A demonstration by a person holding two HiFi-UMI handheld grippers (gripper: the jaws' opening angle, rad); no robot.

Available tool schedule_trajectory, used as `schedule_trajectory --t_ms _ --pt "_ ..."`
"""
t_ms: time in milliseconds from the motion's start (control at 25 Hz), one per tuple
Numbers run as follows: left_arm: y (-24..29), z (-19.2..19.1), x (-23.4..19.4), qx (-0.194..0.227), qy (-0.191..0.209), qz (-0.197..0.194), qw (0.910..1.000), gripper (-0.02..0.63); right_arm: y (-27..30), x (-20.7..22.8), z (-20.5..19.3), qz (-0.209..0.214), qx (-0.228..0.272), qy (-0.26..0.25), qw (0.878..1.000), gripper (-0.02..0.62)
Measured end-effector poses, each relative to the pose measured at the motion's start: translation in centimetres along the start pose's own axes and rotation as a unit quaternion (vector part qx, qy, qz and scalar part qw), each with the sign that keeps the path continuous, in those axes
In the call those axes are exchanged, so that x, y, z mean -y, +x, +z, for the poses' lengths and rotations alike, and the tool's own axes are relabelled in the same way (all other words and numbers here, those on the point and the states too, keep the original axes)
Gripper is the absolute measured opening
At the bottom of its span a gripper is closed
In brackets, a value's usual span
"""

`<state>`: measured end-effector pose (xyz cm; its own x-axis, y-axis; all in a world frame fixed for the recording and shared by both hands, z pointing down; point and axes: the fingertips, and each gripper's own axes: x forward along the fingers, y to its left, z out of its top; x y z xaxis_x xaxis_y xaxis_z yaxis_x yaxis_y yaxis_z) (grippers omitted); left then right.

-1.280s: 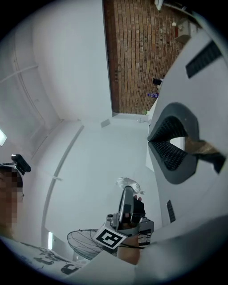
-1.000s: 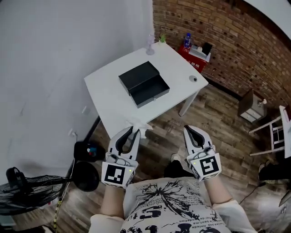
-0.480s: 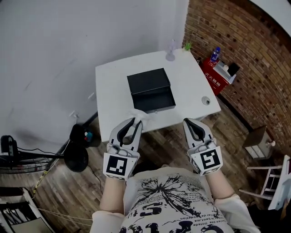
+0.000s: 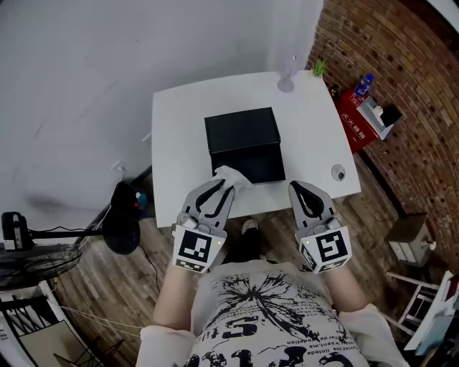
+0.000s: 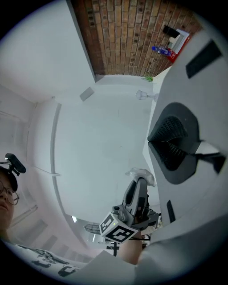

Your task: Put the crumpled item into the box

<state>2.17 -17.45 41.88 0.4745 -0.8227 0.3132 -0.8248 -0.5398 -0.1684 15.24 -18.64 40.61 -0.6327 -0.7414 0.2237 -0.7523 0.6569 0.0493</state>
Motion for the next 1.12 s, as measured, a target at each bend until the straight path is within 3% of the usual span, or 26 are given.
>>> schedule_trajectory --t_ms 240,480,800,1120 --pt "7.8 -2.9 -1.6 -0.051 0.013 -0.064 0.9966 0.081 5.5 3.8 -2.0 -0.009 -0.03 0.01 0.999 0.015" --pt "14.1 -8.3 -2.8 -0.118 0.01 -0.139 0.9832 0.081 10.0 4.8 -3.8 -0.006 -0.053 0.012 0.998 0.015" --pt "18.9 -14.4 -1.4 -0.207 0.083 -0.228 0.9477 0.081 12.8 7.0 -5.9 -0.024 -0.071 0.031 0.997 0.015" --pt "21.6 -17.7 -0.1 -0.255 0.088 -0.272 0.9236 0.084 14.2 8.6 -6.6 -0.035 -0.075 0.041 0.996 0.015"
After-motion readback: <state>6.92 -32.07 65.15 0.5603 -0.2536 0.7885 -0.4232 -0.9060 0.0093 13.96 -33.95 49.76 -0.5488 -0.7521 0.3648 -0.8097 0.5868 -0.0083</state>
